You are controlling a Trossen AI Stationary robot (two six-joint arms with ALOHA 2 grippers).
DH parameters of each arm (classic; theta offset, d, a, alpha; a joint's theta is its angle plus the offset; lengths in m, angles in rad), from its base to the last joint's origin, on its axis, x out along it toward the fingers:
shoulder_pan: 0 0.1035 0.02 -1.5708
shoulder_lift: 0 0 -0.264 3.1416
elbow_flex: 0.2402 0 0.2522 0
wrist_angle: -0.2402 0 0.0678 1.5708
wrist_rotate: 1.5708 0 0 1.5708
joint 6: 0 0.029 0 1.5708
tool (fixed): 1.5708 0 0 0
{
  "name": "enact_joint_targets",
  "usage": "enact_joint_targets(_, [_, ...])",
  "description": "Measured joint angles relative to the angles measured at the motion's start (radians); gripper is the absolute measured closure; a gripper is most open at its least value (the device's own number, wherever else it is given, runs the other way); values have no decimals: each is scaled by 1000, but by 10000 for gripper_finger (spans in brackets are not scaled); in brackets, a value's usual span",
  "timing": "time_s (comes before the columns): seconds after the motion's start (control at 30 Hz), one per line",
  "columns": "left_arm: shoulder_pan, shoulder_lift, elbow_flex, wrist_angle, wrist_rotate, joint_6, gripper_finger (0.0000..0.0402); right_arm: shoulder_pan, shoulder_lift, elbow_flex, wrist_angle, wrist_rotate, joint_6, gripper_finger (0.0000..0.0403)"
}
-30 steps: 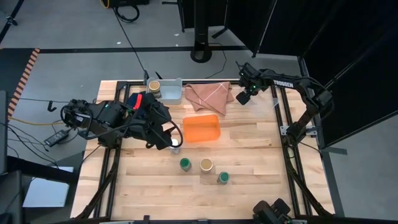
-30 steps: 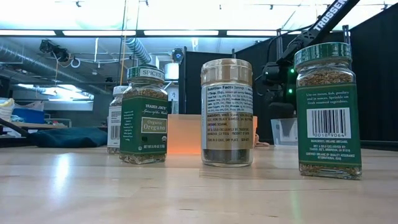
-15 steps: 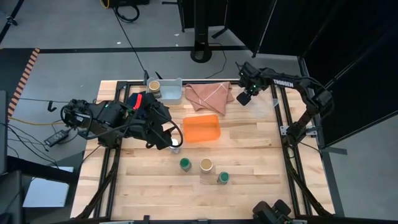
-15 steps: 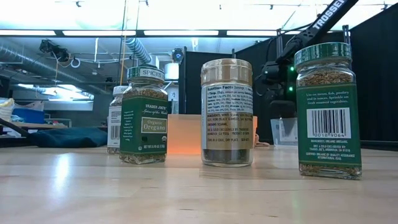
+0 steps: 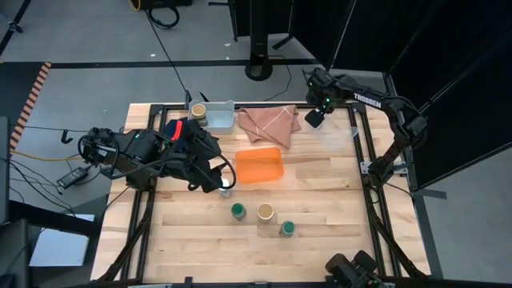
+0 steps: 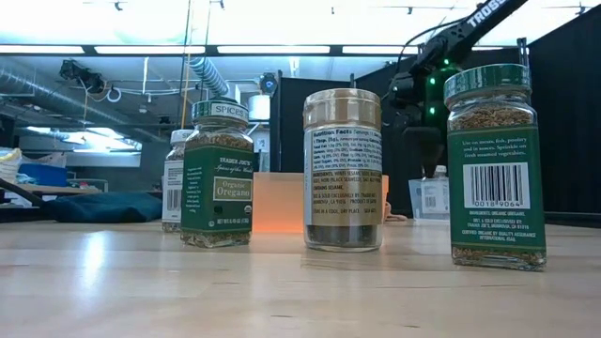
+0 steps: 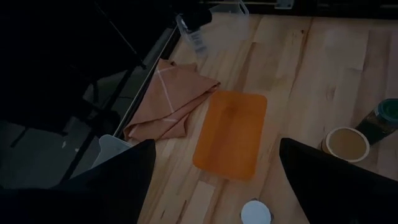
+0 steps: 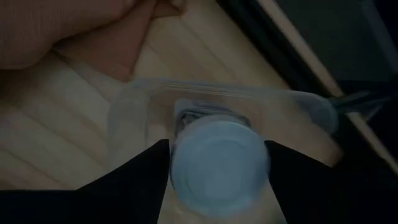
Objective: Sort spices by type
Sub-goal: Put the white seasoning bottle into the transparent bin, then put the gold seasoning bottle into the gray bin
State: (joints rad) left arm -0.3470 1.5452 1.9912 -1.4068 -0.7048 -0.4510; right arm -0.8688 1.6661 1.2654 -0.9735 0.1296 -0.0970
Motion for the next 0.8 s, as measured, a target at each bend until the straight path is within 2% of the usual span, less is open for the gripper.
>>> enact_joint_targets(0.3, [0, 0, 0, -1, 0, 0, 53, 11, -1, 183, -189, 10, -40, 144])
enact_joint_targets(0.5, [0, 0, 0, -4, 0, 0, 53, 76, -1, 305, -283, -2, -72, 142])
enact_joint_targets(0.63, [0, 0, 0, -11, 1, 12, 53, 156, -2, 371, -326, -70, -86, 144])
enact_joint_targets(0.8, [0, 0, 0, -47, 1, 28, 53, 309, -2, 428, -335, -229, -84, 143])
